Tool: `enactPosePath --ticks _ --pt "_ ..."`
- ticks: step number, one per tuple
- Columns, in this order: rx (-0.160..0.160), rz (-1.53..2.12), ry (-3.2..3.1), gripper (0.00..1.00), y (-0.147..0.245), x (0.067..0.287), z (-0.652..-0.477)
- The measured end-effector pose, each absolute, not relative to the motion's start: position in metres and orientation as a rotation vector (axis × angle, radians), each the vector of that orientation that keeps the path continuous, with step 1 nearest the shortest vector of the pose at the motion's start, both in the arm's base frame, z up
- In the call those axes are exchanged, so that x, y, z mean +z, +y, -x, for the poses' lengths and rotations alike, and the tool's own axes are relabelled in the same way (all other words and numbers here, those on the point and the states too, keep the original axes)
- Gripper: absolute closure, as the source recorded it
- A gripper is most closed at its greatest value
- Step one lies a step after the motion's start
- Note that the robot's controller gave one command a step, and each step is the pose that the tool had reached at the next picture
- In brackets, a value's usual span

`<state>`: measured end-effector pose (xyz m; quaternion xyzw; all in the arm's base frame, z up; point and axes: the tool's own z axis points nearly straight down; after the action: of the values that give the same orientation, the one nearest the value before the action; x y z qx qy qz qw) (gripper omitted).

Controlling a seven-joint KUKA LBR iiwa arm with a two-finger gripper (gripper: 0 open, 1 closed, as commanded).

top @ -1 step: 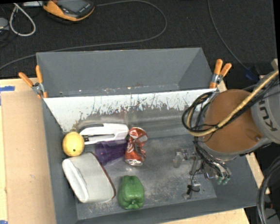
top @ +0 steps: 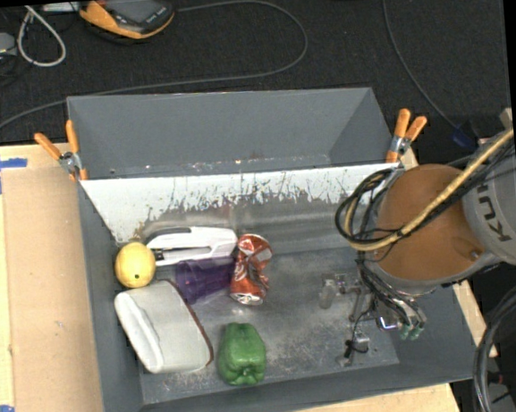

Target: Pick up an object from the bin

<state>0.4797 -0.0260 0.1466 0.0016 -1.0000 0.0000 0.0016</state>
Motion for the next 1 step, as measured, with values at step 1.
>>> enactPosePath --ticks 1 --pt "0.001 -0.056 -3.147 0.00 -0.0133 0.2367 -0.5080"
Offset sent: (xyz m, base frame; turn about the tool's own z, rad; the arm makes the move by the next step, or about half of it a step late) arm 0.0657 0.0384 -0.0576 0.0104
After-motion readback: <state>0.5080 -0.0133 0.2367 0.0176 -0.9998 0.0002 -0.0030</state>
